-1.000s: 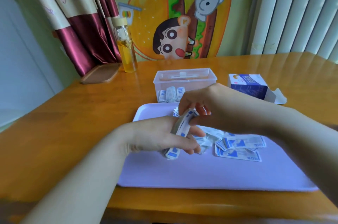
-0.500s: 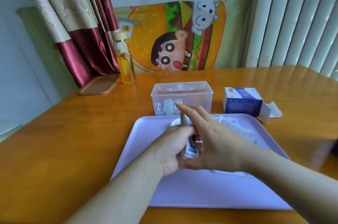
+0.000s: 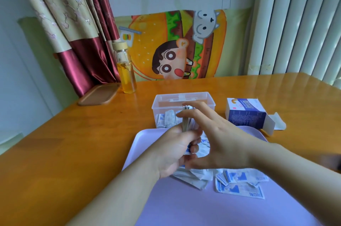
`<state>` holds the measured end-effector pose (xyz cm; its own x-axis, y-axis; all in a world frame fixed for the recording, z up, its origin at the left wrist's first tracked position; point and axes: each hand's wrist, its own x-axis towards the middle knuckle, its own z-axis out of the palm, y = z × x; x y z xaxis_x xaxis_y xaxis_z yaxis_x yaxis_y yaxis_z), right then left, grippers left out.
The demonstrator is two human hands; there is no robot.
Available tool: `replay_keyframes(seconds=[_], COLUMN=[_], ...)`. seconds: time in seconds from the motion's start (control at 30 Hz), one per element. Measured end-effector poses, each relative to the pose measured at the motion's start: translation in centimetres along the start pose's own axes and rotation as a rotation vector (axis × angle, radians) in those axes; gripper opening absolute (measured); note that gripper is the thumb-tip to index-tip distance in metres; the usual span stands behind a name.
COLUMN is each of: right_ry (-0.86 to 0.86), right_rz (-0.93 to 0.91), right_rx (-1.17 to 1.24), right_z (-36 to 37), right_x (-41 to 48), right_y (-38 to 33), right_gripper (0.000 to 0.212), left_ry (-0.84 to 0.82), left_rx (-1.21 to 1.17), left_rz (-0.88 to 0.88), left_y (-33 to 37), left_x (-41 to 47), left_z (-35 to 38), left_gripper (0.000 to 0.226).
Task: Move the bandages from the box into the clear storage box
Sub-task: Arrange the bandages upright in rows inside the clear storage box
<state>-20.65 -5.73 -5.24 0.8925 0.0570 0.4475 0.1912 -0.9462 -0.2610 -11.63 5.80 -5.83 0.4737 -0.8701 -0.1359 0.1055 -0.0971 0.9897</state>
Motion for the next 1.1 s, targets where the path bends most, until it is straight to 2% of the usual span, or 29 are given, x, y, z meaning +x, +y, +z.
replay_keyframes(seconds=[0.07, 0.13, 0.23, 0.33, 0.4, 0.47, 0.57, 0.6, 0.73, 0.83, 0.93, 1.1], right_ry=[-0.059, -0.102, -0.062, -0.006, -0.008, 0.027, 0.067, 0.061, 0.018, 0.039, 0.071, 0.136], right_rz=[0.005, 0.038, 0.044, 0.049, 0.141, 0.218, 0.319, 0.343, 0.465, 0.542, 0.530, 0.533], right_rx=[-0.027, -0.015, 0.079, 0.147, 0.264, 0.490, 0.902, 0.950, 0.859, 1.003, 1.042, 1.027], right_z=[-0.9, -1.8, -3.3, -4.5, -5.0, -5.2, -5.1, -5.1, -4.9, -4.1, -3.2, -2.2], right_x=[0.7, 1.7, 3.7, 5.5, 6.7, 7.8, 9.2, 9.9, 11.8, 12.9, 13.9, 14.4], right_y=[0.4, 1.0, 2.1, 3.2, 4.0, 4.7, 5.9, 6.7, 8.9, 9.5, 9.8, 10.7], right_gripper=[0.090, 0.083, 0.053, 0.030, 0.029, 0.034, 0.041, 0.040, 0.032, 0.032, 0.018, 0.015], left_ry=[0.024, 0.055, 0.077, -0.001, -0.080, -0.129, -0.131, -0.133, -0.115, -0.099, -0.113, -0.119], left_rx=[0.007, 0.051, 0.140, 0.192, 0.187, 0.173, 0.134, 0.133, 0.226, 0.271, 0.293, 0.200], left_rz=[-0.006, 0.001, 0.045, 0.090, 0.099, 0.117, 0.156, 0.167, 0.194, 0.216, 0.190, 0.156], left_y=[0.8, 1.6, 2.5, 3.3, 3.9, 4.6, 5.8, 6.3, 7.1, 7.8, 8.1, 7.9], left_x=[0.8, 1.9, 3.3, 4.3, 5.0, 6.1, 8.1, 9.0, 11.5, 13.4, 14.8, 16.4], left_z=[-0.5, -1.0, -1.9, -2.6, -3.0, -3.4, -4.2, -4.6, -5.7, -6.6, -7.0, -7.5], left_gripper=[0.020, 0.019, 0.010, 0.007, 0.010, 0.013, 0.007, 0.006, 0.011, 0.027, 0.033, 0.035])
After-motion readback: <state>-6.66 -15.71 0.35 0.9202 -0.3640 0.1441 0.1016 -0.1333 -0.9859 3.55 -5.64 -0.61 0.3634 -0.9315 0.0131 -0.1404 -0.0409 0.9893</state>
